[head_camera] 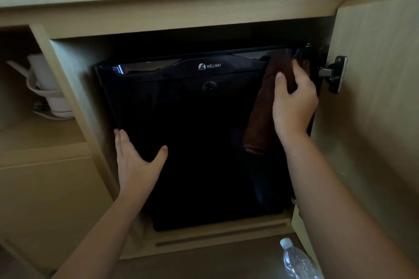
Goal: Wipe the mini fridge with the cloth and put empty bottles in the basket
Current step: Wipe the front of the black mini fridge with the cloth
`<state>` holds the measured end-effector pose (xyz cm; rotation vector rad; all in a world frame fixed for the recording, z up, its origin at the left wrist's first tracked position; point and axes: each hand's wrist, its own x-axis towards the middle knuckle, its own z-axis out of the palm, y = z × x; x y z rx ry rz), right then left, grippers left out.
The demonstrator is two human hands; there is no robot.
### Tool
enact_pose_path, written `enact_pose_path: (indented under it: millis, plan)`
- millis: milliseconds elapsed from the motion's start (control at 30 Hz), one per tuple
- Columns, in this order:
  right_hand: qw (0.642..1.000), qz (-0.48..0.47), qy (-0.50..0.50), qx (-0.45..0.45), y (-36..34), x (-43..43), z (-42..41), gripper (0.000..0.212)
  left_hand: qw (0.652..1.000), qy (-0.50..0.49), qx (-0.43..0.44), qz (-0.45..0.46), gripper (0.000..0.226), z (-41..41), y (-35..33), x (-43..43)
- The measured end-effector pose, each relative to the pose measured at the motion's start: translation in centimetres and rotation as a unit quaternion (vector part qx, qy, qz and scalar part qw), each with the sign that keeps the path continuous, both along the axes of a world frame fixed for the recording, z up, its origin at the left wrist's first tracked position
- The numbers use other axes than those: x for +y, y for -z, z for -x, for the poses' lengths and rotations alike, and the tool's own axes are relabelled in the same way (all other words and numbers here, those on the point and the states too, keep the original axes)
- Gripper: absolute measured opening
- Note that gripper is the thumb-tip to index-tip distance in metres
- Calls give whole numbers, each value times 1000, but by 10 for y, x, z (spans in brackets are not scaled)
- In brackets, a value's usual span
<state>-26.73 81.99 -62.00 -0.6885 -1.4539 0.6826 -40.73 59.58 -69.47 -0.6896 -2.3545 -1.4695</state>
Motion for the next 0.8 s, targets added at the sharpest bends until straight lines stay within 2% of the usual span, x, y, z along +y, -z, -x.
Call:
enact_pose_path:
  millis: [67, 167, 267, 367, 433, 533, 600, 733, 800]
  plan:
    - [1000, -8, -18, 0, -1, -3, 3, 41, 1000, 2, 3, 6, 96, 0, 0, -1]
    - [998, -32, -27, -54, 41, -16, 2, 41, 1000, -2, 1, 2, 95, 0, 0, -1]
    - [996, 7, -53, -78, 93, -22, -7, 41, 1000, -4, 1, -2, 94, -1, 0, 2]
    - [995, 28, -52, -80, 106, -20, -14, 41, 1000, -3, -3, -10, 94, 0, 1, 2]
    - [998, 33, -35, -46, 88, -14, -10, 40, 1000, -3, 1, -8, 94, 0, 1, 1]
    - [995, 72, -2, 70, 49, 2, 0, 39, 1000, -7, 17, 1, 91, 1, 3, -2]
    - [991, 77, -8, 110, 38, 9, 3, 39, 999, -9, 30, 2, 89, 2, 6, -4]
    - [999, 22, 14, 45, 64, 12, -4, 40, 998, -7, 58, 11, 87, 9, 16, -8]
    - [999, 28, 28, 17, 92, 14, -10, 41, 999, 4, 48, 8, 88, 13, 26, -11]
